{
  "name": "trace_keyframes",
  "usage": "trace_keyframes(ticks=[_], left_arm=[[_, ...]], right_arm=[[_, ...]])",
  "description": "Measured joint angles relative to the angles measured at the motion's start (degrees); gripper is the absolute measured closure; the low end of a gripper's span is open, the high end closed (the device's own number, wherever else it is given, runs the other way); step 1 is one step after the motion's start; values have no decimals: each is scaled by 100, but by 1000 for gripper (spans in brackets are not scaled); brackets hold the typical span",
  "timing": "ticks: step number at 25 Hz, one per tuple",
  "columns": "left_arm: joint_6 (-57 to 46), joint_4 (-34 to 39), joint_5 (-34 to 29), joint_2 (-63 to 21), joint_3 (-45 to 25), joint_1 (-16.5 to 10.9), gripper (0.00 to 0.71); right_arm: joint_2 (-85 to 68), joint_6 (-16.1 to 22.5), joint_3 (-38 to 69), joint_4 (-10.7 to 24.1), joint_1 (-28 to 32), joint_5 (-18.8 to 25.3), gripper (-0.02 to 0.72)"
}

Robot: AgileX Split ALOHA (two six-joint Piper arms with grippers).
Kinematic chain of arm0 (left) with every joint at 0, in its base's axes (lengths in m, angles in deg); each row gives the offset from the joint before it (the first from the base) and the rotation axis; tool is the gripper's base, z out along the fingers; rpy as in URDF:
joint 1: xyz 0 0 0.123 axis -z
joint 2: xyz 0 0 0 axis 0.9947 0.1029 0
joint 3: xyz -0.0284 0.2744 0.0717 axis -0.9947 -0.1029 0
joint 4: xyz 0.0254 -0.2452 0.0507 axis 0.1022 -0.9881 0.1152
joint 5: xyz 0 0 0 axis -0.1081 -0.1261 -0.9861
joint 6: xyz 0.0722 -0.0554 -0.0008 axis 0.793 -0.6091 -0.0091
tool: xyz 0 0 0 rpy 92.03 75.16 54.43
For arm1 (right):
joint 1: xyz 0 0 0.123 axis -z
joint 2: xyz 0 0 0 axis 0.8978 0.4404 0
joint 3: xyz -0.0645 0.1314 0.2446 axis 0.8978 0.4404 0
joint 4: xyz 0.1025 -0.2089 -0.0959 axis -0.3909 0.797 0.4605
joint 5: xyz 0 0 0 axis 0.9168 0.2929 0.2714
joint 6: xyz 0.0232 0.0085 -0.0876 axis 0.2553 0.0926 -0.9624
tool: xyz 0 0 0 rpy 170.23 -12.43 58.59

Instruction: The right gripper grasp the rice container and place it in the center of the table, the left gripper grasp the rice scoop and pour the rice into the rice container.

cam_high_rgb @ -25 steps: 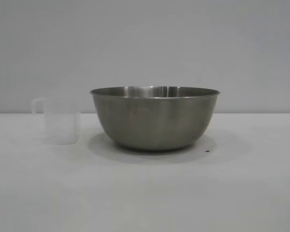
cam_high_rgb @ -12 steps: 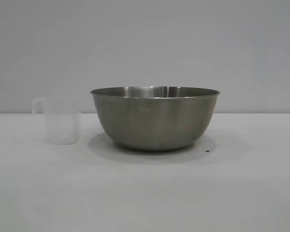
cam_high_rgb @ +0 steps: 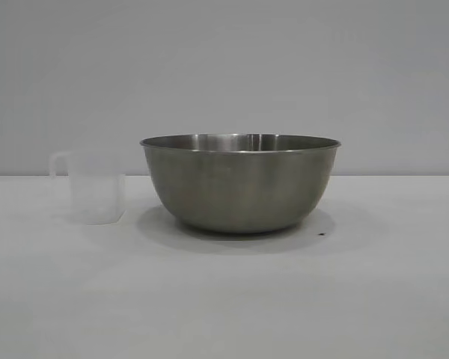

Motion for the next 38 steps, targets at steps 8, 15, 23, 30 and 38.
trace_keyframes(ticks=[8, 15, 23, 30, 38], left_arm=[[12, 19, -9, -10, -115, 0, 460], [217, 19, -9, -10, -182, 0, 460], [217, 8, -9, -10, -240, 0, 460], [217, -2, -9, -10, -240, 0, 460], [217, 1, -9, -10, -240, 0, 460]], right_arm=[[0, 0, 0, 0, 0, 0, 260], [0, 0, 0, 0, 0, 0, 260], [0, 0, 0, 0, 0, 0, 260], [0, 0, 0, 0, 0, 0, 260], [0, 0, 0, 0, 0, 0, 260]])
